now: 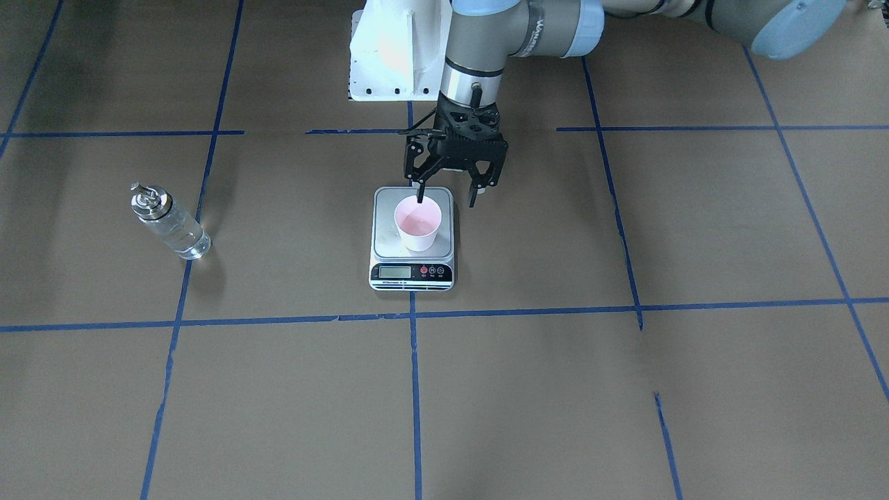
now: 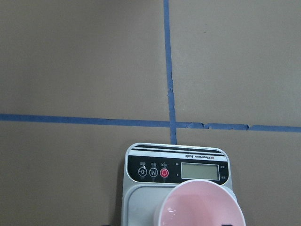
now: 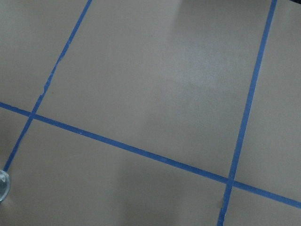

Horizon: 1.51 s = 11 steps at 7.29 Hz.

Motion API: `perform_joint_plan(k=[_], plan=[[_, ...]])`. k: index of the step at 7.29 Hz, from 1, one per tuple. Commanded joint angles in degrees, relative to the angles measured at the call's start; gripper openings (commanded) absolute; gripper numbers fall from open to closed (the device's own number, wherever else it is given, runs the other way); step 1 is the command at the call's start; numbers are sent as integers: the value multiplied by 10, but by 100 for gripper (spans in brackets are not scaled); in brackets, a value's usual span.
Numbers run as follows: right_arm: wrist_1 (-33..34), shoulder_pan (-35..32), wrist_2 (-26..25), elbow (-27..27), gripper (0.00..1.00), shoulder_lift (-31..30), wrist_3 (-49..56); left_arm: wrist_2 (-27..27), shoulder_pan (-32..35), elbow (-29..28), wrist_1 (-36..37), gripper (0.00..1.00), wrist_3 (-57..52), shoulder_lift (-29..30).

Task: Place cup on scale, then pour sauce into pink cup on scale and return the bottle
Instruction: 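Withdraw the left arm away from the scale, then reach the right gripper to the glass sauce bottle's spout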

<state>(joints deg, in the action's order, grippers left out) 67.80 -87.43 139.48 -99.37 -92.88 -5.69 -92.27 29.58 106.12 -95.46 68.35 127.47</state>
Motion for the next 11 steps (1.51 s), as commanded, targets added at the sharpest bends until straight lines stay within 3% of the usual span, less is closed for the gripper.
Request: perform_joint_plan(k=[1,3,4,6,8,9,10,11], plan=[[1,16,1,-62,100,1,-116,-83,96,85,4,100,-181,-92],[1,101,-28,-162,100,1,-305,-152,225,91,-3,100,-415,-192],[4,150,-72,-208,100,0,-394,-191,316,75,-5,100,-563,-230],[7,256,-162,-271,100,0,-536,-218,472,-23,-10,100,-790,-253],[7,374,-284,-309,100,-8,-637,-247,562,-165,-65,100,-818,-260],[6,440,-361,-331,100,-36,-668,-344,598,-221,-81,100,-817,-268],[1,508,-441,-368,100,-84,-682,-424,606,-240,-84,100,-818,-288],[1,577,-517,-374,100,-99,-719,-445,615,-238,-105,100,-816,-315]])
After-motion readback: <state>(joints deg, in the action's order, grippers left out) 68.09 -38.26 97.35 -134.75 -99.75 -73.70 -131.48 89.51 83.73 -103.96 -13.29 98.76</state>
